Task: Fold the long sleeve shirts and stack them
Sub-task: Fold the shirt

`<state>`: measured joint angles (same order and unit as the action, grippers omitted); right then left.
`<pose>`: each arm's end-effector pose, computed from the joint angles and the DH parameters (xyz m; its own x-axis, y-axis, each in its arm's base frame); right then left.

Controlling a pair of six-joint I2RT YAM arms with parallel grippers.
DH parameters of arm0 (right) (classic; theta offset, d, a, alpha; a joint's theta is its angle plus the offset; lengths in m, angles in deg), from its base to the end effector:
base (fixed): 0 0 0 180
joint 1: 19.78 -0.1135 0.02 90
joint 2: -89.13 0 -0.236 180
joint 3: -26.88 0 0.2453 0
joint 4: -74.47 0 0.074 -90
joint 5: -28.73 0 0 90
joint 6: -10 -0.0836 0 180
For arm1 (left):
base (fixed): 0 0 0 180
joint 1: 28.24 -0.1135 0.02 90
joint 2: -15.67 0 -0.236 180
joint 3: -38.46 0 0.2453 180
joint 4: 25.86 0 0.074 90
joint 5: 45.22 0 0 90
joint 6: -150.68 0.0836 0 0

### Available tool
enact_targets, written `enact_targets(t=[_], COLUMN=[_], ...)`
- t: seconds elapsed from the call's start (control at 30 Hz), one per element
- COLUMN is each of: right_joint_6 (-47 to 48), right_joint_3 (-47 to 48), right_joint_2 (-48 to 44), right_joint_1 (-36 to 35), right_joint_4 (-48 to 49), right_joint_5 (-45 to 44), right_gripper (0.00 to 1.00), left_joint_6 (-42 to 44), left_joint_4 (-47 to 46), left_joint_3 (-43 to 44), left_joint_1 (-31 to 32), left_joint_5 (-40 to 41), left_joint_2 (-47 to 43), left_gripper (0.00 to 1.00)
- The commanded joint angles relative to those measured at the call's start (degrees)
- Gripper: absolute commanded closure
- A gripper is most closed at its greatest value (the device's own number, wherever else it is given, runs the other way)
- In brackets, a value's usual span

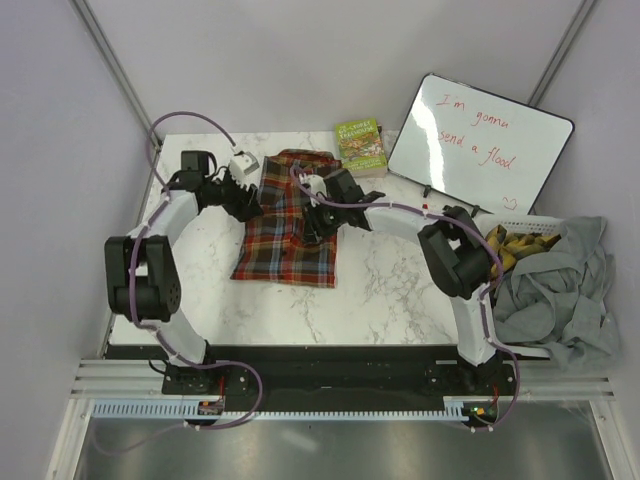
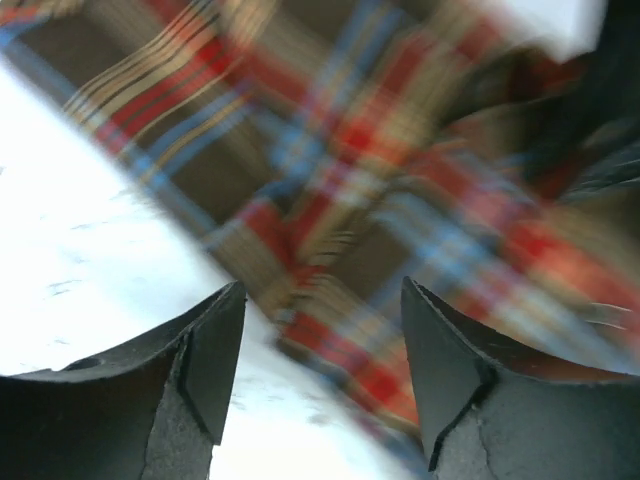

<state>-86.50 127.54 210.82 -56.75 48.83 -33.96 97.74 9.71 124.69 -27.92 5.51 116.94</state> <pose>0.3562 0.3161 0.1184 -0.6664 -0.3757 -0.6440 -0.7151 0.5667 0.4093 0.3907 -0.0551 0.1741 -0.3720 0.4686 -0.8012 0.7897 0.6134 -0.0079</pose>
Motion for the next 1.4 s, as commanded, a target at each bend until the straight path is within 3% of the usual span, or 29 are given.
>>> enact_targets(t=[0.0, 0.07, 0.2, 0.33, 0.43, 0.57, 0.6, 0.63, 0.83, 1.0, 1.1, 1.17, 1.27, 1.37], right_joint_6=[-5.5, -10.5, -24.8, -39.4, -45.2, -42.2, -41.0, -39.6, -28.8, -18.7, -18.7, -18.5, -19.8, -21.6], right_joint_3=[-4.0, -8.8, -14.7, -18.4, -21.0, -24.9, -25.6, -26.1, -27.6, -23.3, -21.1, -19.7, -18.1, -17.1], right_joint_2=[-12.1, -14.1, -13.4, -8.2, -3.6, 1.4, 1.8, 2.3, -1.3, -6.5, -11.2, -13.7, -13.8, -12.0], right_joint_1=[0.0, -0.4, -1.7, -1.8, -1.7, -0.5, 0.1, 0.9, 3.1, 3.0, 2.5, 1.1, -1.6, -3.7], right_joint_4=[0.3, 4.2, 14.9, 27.5, 32.1, 26.7, 24.1, 22.7, 12.4, 4.0, 3.8, 4.0, 4.7, 6.6], right_joint_5=[8.5, 11.7, 18.0, 21.7, 22.7, 21.4, 21.1, 20.9, 18.2, 18.4, 20.1, 20.3, 20.5, 20.6], right_gripper=[0.59, 0.56, 0.51, 0.48, 0.47, 0.46, 0.46, 0.47, 0.47, 0.48, 0.48, 0.48, 0.48, 0.48], left_joint_6=[-13.7, -19.8, -33.2, -44.6, -48.6, -51.0, -50.9, -50.9, -54.4, -50.4, -42.9, -43.1, -37.5, -23.2], left_joint_4=[7.4, 7.1, 0.9, -1.5, -3.2, -4.5, -6.5, -7.9, -16.7, -12.5, -2.5, -0.9, 6.2, 23.8], left_joint_3=[-6.8, -11.1, -16.2, -19.9, -23.0, -27.8, -28.8, -31.0, -39.0, -38.1, -34.9, -33.5, -24.2, -12.1], left_joint_1=[0.4, 1.5, 3.3, 3.2, 2.7, -0.1, -0.2, -0.2, -0.2, -2.8, -2.8, -2.9, -2.8, -2.6], left_joint_5=[-20.9, -25.9, -28.1, -29.5, -28.1, -24.7, -24.1, -24.5, -20.7, -23.5, -23.2, -21.0, -20.4, -21.0], left_joint_2=[-12.3, -14.3, -13.7, -8.6, -2.9, 4.5, 4.6, 4.1, -8.2, -19.1, -25.2, -26.5, -19.9, -11.1], left_gripper=[0.25, 0.18, 0.15, 0.11, 0.1, 0.09, 0.04, 0.01, 0.01, 0.01, 0.01, 0.01, 0.04, 0.04])
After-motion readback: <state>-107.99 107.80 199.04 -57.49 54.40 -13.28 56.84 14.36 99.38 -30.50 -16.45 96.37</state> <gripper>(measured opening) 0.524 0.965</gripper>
